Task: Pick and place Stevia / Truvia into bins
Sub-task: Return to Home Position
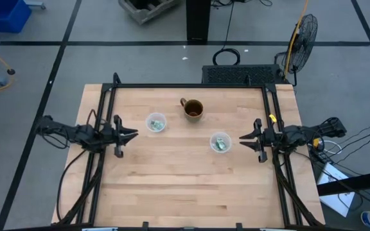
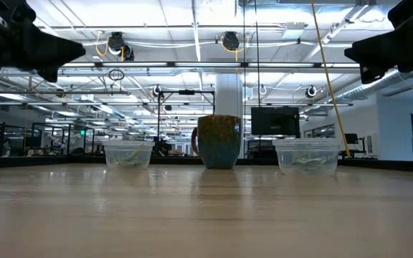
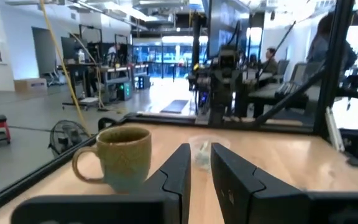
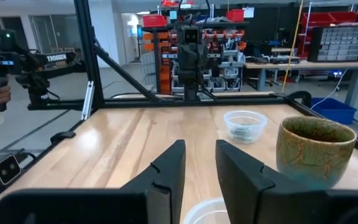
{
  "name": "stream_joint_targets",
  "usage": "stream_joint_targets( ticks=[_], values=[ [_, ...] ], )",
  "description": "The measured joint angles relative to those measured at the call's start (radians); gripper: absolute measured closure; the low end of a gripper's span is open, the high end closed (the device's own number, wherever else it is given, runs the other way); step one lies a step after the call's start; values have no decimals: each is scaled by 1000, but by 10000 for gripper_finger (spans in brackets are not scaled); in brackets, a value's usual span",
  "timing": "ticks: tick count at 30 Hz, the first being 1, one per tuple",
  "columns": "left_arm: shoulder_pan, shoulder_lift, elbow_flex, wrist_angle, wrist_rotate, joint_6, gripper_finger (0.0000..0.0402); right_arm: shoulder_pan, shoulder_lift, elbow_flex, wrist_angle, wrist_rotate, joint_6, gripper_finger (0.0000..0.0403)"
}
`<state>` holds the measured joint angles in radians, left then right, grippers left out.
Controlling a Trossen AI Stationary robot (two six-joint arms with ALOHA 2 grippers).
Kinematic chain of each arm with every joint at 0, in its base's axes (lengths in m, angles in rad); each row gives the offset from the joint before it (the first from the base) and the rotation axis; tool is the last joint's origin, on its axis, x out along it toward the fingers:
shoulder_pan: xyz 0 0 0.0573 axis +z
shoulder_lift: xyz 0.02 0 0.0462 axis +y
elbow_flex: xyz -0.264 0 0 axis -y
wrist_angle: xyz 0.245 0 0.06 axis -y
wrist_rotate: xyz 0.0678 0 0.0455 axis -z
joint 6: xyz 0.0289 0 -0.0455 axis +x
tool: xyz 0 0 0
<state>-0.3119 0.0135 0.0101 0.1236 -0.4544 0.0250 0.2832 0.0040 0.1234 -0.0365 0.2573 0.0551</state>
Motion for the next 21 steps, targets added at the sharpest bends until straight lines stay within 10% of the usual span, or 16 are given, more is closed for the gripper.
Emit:
stream_joint_targets(
  ticks=[21],
  values=[
    [43,8,2,-58,9,-32,334,0,7,-103,102,0,-17,321]
  ],
)
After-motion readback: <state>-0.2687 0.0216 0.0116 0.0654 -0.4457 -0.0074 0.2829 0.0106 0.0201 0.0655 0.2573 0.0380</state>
